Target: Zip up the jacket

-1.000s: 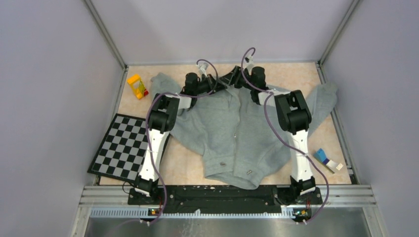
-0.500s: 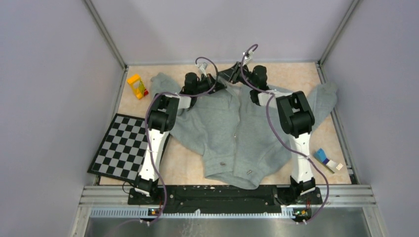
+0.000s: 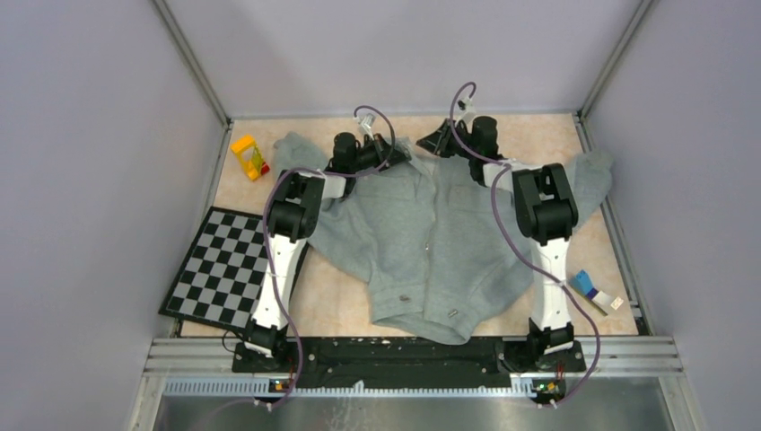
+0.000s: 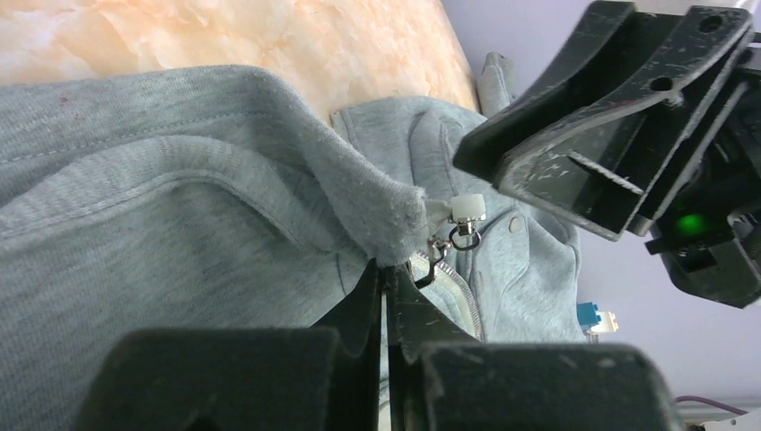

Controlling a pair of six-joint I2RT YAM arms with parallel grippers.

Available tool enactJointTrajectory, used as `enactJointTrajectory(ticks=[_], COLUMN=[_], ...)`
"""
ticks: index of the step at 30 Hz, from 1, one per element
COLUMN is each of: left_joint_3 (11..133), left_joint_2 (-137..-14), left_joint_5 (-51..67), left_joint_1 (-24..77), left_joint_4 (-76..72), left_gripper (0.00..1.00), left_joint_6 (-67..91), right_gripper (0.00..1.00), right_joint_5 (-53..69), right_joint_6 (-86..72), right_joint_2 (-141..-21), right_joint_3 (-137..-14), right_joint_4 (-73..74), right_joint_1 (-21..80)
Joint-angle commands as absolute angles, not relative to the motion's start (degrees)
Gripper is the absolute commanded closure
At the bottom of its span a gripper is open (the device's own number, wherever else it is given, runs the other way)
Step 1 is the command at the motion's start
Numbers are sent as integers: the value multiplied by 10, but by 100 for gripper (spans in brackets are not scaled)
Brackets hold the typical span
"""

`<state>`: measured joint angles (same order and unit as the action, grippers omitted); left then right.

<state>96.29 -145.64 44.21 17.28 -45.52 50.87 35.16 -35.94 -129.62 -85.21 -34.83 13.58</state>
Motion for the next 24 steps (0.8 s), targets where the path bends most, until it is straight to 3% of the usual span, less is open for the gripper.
enactJointTrajectory(ticks=[1,10,24], left_joint_3=[961,965,967], left_joint_2=[-1440,-1442,-1442], left_joint_5=[458,463,467], left_joint_1=[170,170,169], left_joint_4=[-499,-501,-497], left_gripper=[100,100,100], left_joint_6=[512,513,510], right_gripper=[77,62,62], right_joint_5=[403,436,486], right_joint_6=[-351,-378,-423], right_joint_2=[-1339,-1404,-1406], right_joint_3=[-907,-978,-953], right_joint_4=[-364,-356,-427], right_joint_1=[139,141,143])
